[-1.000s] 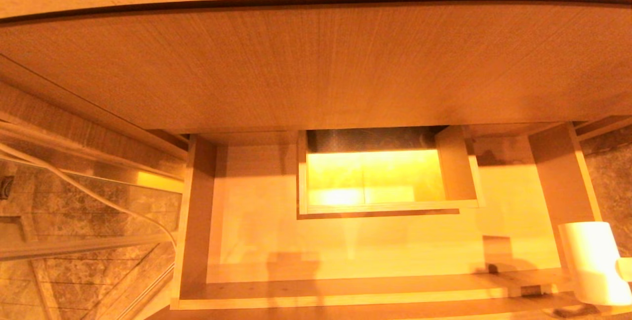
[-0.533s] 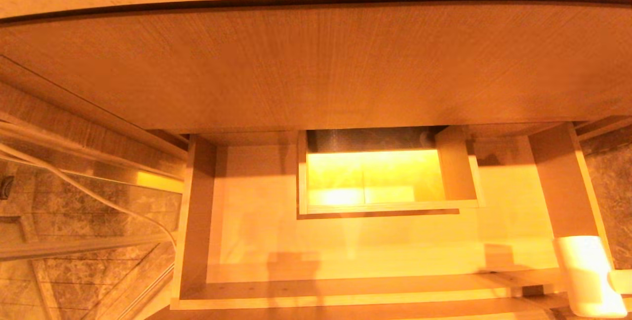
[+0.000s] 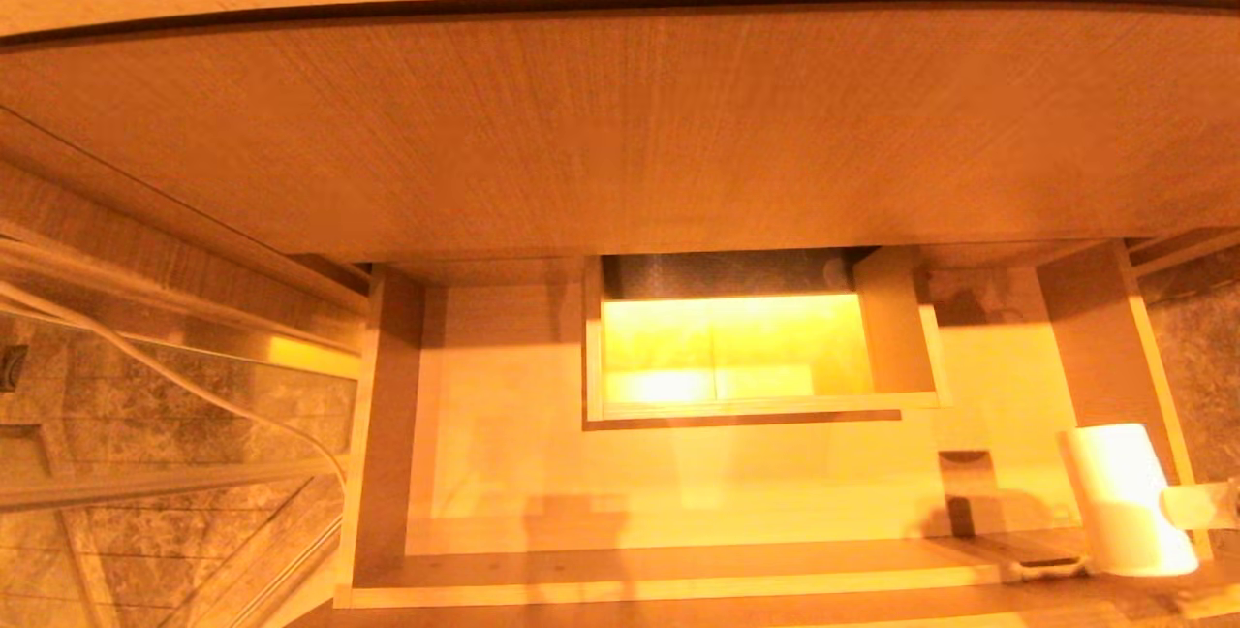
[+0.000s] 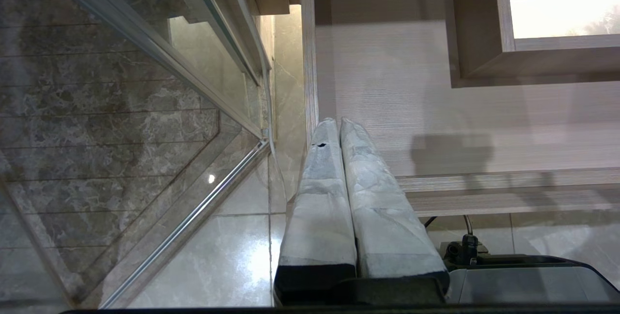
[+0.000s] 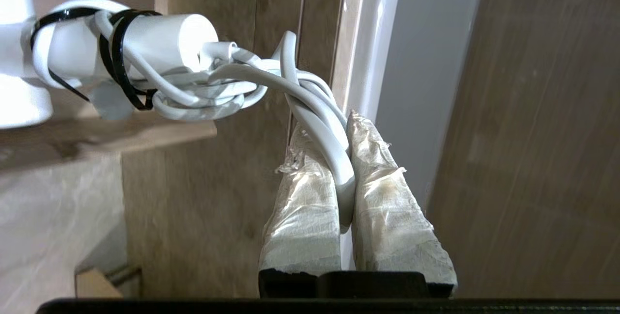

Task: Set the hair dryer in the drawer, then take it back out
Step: Put it into the drawer

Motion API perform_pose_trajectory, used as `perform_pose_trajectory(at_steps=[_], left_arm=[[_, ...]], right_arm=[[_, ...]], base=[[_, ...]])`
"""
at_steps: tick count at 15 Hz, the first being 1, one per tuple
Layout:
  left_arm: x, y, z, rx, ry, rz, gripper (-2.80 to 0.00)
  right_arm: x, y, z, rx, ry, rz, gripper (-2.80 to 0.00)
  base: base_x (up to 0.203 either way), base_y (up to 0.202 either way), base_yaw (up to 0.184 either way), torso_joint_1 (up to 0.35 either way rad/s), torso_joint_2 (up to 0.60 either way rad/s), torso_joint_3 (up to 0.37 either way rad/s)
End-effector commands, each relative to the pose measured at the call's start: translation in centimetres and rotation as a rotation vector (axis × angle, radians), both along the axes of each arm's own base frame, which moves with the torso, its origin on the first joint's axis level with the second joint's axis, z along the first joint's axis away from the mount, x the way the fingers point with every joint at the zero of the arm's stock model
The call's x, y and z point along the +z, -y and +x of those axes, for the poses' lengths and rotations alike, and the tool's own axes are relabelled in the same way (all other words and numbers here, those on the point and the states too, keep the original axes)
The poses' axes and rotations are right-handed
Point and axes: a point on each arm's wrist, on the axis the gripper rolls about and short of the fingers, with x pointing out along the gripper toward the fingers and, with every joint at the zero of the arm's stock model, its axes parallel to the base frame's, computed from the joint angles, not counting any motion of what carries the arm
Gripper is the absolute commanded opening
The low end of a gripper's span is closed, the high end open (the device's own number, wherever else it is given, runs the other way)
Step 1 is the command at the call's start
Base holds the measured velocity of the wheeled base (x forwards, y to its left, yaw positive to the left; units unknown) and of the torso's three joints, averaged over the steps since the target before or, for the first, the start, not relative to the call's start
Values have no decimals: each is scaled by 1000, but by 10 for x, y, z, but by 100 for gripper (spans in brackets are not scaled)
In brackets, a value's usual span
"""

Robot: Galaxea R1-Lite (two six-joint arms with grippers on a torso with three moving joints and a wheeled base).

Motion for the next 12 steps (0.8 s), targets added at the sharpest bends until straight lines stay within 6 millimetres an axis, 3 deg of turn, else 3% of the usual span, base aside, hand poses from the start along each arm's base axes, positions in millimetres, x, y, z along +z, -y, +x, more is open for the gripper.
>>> perform_pose_trajectory(at_steps=[1, 12], left_arm=[[0, 0, 0, 0, 0, 0, -280], [0, 0, 0, 0, 0, 0, -280]], right_arm=[[-2, 4, 7, 31, -17, 6, -280], [-14, 3, 6, 34, -36, 16, -280]], base=[[0, 0, 0, 0, 0, 0], [0, 0, 0, 0, 0, 0]])
